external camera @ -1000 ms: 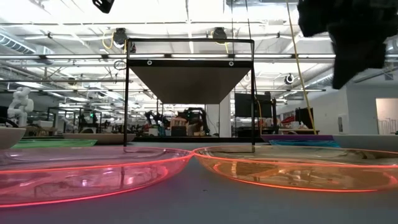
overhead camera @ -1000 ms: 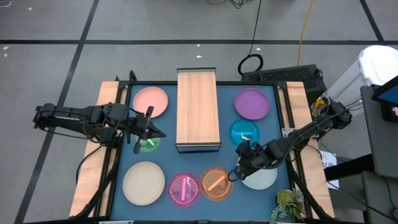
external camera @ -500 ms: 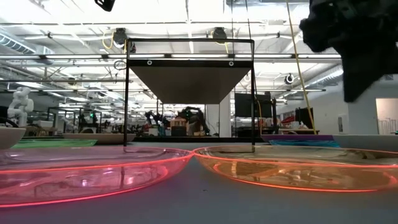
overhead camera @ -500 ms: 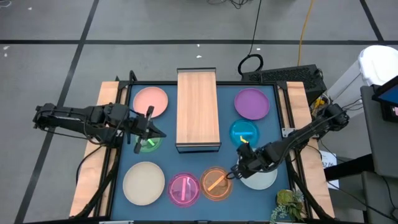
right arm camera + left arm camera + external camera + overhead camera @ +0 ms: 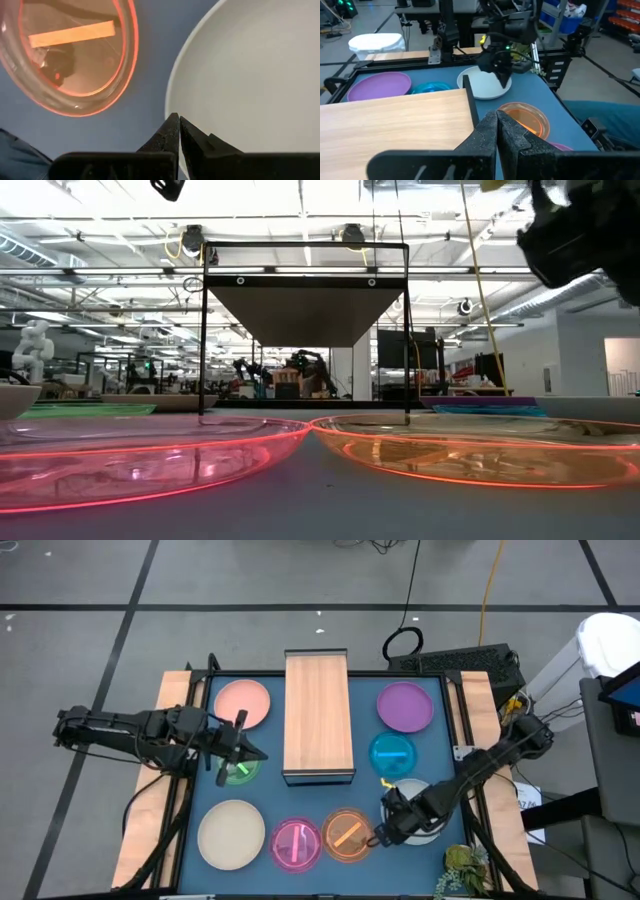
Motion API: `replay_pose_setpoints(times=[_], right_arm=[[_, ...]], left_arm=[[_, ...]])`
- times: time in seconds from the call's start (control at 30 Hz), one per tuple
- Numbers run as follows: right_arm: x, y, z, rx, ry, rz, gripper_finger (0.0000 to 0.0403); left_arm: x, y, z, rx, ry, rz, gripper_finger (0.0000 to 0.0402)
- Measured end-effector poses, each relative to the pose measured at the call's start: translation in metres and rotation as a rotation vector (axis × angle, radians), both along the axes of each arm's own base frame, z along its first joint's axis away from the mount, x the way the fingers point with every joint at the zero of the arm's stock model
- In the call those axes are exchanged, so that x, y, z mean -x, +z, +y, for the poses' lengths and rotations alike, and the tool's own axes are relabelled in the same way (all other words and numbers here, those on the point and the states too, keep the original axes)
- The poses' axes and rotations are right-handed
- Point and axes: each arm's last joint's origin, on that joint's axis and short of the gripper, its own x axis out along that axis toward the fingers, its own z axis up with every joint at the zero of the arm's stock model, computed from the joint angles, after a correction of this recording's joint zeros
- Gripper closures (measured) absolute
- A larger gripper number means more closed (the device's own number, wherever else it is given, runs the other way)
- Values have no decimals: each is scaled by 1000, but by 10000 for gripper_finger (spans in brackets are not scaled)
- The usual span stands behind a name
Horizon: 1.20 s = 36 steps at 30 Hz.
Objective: Place and stack plates onto a shelf
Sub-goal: Put the gray plate on the shelf
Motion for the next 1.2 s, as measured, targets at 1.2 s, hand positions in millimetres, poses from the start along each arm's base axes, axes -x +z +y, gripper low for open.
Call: replay_pose_setpoints(times=[1.2], right_arm=[[-7, -26, 2, -8, 111, 109, 308]], left_arm=[[-1, 3, 2, -107, 37, -54, 398]])
